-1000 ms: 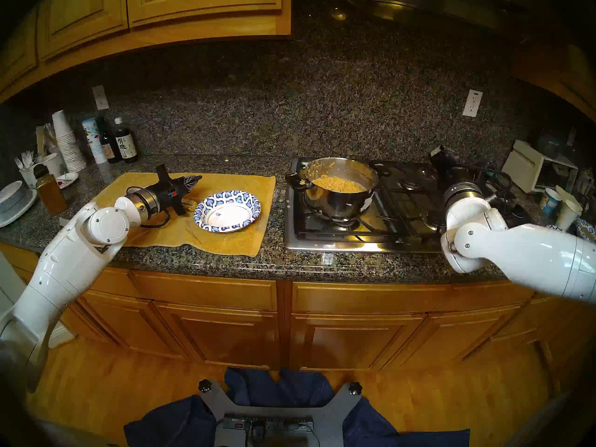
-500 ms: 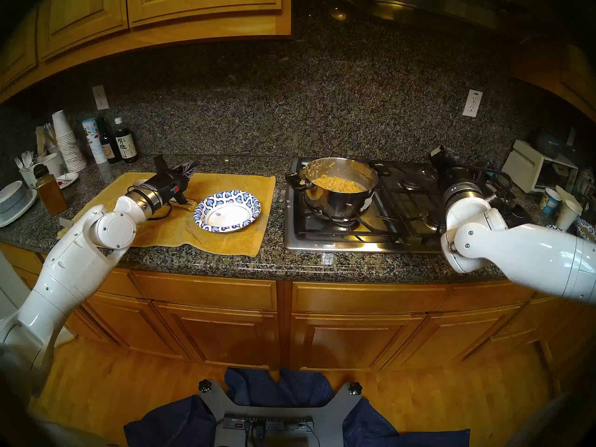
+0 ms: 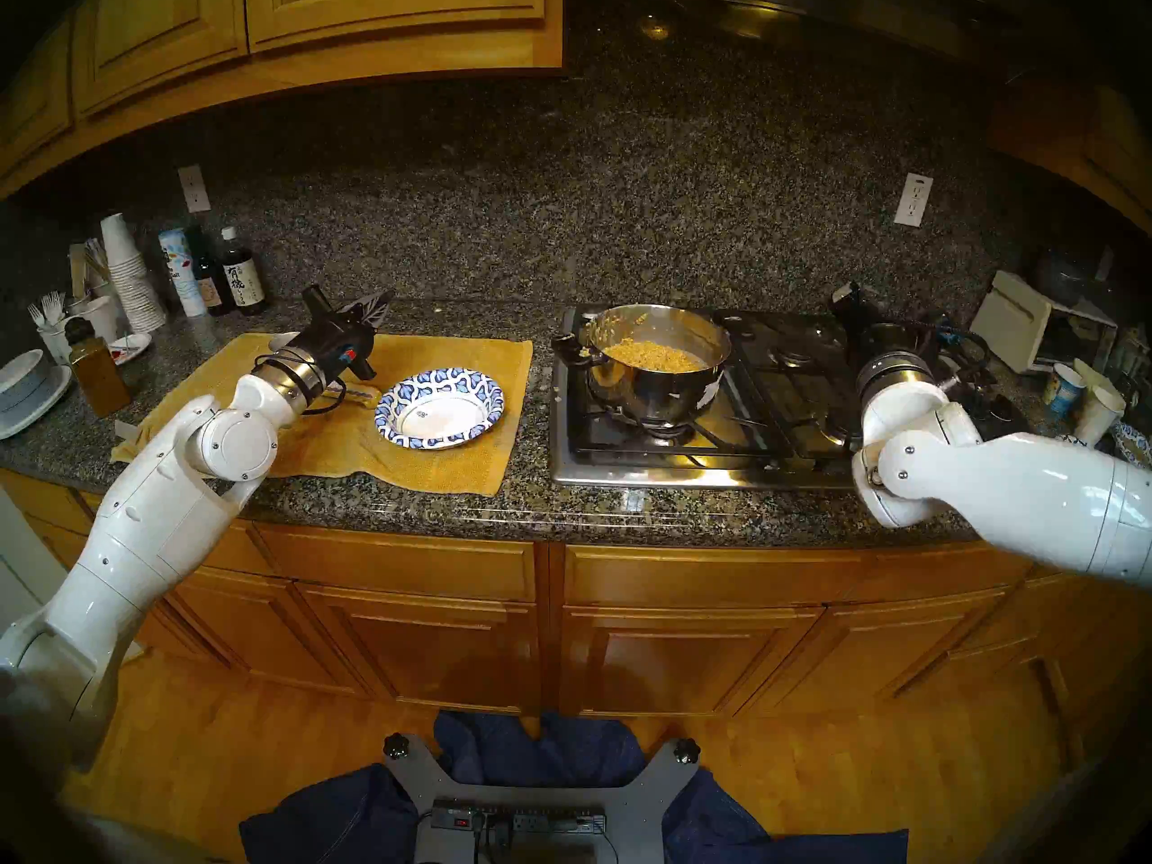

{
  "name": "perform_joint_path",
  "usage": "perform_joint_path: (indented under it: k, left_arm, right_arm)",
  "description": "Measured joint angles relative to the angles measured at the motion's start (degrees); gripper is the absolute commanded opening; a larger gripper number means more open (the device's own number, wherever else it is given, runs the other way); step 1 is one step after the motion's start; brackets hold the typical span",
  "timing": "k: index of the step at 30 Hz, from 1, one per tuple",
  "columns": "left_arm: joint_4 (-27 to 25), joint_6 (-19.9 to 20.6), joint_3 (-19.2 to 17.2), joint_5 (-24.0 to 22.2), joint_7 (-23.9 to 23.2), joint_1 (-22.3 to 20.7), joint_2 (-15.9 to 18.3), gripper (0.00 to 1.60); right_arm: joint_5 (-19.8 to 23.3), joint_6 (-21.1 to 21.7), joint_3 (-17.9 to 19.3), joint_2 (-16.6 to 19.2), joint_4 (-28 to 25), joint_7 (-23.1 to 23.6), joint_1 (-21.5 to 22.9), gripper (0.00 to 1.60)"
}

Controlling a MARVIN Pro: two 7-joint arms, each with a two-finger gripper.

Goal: Scoop oatmeal into bowl

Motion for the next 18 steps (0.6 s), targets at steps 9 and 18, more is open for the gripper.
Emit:
perform_joint_path:
  k: [9, 18]
  left_arm:
    - [-3.65, -1.08, 1.16, -4.12, -1.39, -1.76, -4.11, 0.0]
    - [-6.92, -1.89, 2.65, -7.02, -5.99, -4.48, -7.58, 0.0]
  right_arm:
    - [0.05, 0.0, -0.02, -0.01, 0.0, 0.0, -0.01, 1.6]
    - [0.11, 0.0, -0.03, -0.04, 0.01, 0.0, -0.01, 1.6]
